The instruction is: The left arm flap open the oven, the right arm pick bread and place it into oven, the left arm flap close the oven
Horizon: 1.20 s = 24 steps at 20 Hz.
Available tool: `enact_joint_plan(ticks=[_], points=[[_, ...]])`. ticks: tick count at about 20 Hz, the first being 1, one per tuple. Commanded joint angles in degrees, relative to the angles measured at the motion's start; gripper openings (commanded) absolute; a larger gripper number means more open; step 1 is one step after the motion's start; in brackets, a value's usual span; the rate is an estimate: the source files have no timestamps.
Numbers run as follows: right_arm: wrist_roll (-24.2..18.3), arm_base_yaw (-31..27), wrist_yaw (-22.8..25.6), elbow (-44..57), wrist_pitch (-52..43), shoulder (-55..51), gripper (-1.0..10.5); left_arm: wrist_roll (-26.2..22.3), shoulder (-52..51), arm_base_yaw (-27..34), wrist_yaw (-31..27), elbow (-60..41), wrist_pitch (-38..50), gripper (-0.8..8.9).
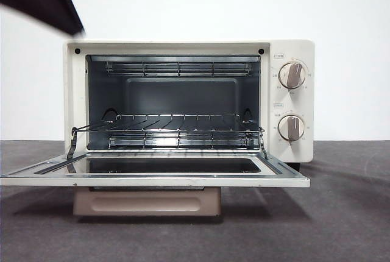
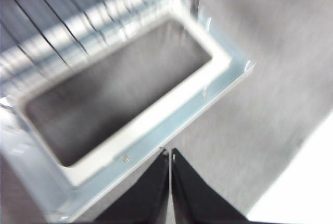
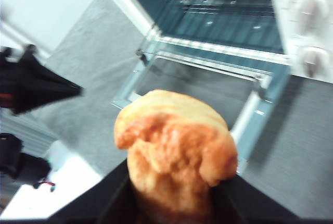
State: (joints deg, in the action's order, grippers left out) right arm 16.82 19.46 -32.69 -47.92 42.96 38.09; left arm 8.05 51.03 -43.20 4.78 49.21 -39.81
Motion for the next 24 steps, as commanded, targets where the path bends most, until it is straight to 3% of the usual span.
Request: enact_joint_plan(ticks=[1, 6, 9, 16, 24], points=[[2.69, 4.02, 0.15, -0.28, -5.2, 5.57, 1.5, 2.05, -5.11, -0.37, -4.04, 2.99, -3.15, 0.1], [11.19, 15.32, 10.01, -0.28, -22.12, 19.12, 1.5, 2.08, -12.94, -0.35, -10.4, 8.74, -12.98, 0.1], [13.88, 19.23, 16.11, -0.31, -32.7, 26.82, 1.5, 2.05, -16.59, -0.33, -11.87, 11.56, -15.89, 0.1], [20.35, 20.26, 24.09, -0.52, -50.64, 41.24, 1.5, 1.81, -22.43, -0.33, -12.68, 12.9, -16.09, 0.1], [22.23, 20.11, 31.54, -1.95, -54.55, 47.76, 1.5, 1.44, -22.62, -0.33, -12.68, 12.9, -15.85, 0.1]])
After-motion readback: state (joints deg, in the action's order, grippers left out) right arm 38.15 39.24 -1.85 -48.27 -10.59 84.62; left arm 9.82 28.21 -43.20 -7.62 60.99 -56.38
